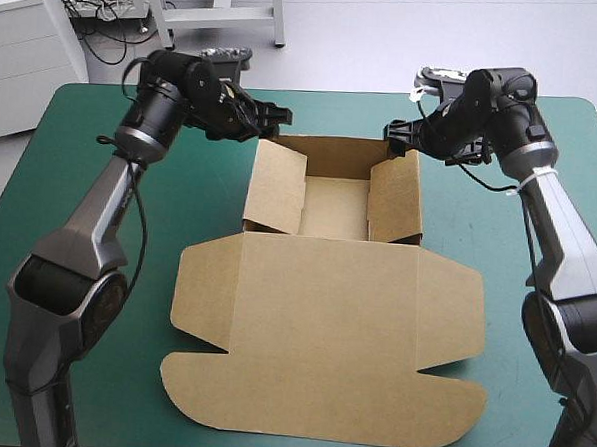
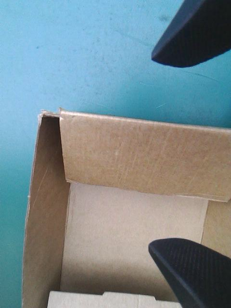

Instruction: Fold the box

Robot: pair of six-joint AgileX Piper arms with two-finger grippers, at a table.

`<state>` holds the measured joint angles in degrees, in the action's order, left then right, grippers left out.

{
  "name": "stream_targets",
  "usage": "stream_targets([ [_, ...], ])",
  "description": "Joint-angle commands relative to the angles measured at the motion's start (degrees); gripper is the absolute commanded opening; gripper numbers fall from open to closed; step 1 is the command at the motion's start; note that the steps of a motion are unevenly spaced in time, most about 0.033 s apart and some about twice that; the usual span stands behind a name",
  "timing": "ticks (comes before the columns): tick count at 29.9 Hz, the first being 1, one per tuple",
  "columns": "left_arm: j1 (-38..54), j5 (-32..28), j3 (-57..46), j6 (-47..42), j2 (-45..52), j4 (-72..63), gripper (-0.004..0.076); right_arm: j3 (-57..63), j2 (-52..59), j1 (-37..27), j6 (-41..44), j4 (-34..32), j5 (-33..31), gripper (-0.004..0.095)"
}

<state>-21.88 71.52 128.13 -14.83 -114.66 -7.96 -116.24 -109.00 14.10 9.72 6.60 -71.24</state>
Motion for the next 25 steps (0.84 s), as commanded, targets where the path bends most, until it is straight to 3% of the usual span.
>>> stream_targets([
  [1, 0.6, 2.9, 2.1, 2.9, 8.0, -0.4, 0.0461, -1.3, 6.4, -0.3, 0.5, 0.1, -0.2, 0.0887],
  [3, 0.6, 2.9, 2.1, 5.5, 9.9, -0.4, 0.0419, -0.7, 7.7, -0.3, 0.5, 0.1, -0.2, 0.0887],
  [5, 0.6, 2.9, 2.1, 6.6, 12.4, -0.4, 0.0328, 0.7, 9.2, -0.3, 0.5, 0.1, -0.2, 0.0887],
  [6, 0.6, 2.9, 2.1, 6.6, 13.6, -0.4, 0.0273, 1.5, 9.8, -0.3, 0.5, 0.1, -0.2, 0.0887],
  [9, 0.6, 2.9, 2.1, 7.6, 16.9, -0.4, 0.0000, 4.6, 11.9, -0.3, 0.5, -0.6, -0.2, 0.0887],
  [10, 0.6, 2.9, 2.1, 9.1, 17.9, -0.4, -0.0026, 5.8, 12.5, -0.3, 0.5, -0.6, -0.2, 0.0887],
  [18, 0.5, 2.9, 0.0, 9.4, 26.7, -1.7, -0.0032, 10.9, 12.5, -0.3, 0.5, -0.4, 0.3, 0.0887],
  [25, 0.5, 2.9, -15.0, 9.3, 39.2, 0.1, -0.0032, 11.5, 7.7, -0.3, 0.4, 0.3, 1.1, 0.0887],
])
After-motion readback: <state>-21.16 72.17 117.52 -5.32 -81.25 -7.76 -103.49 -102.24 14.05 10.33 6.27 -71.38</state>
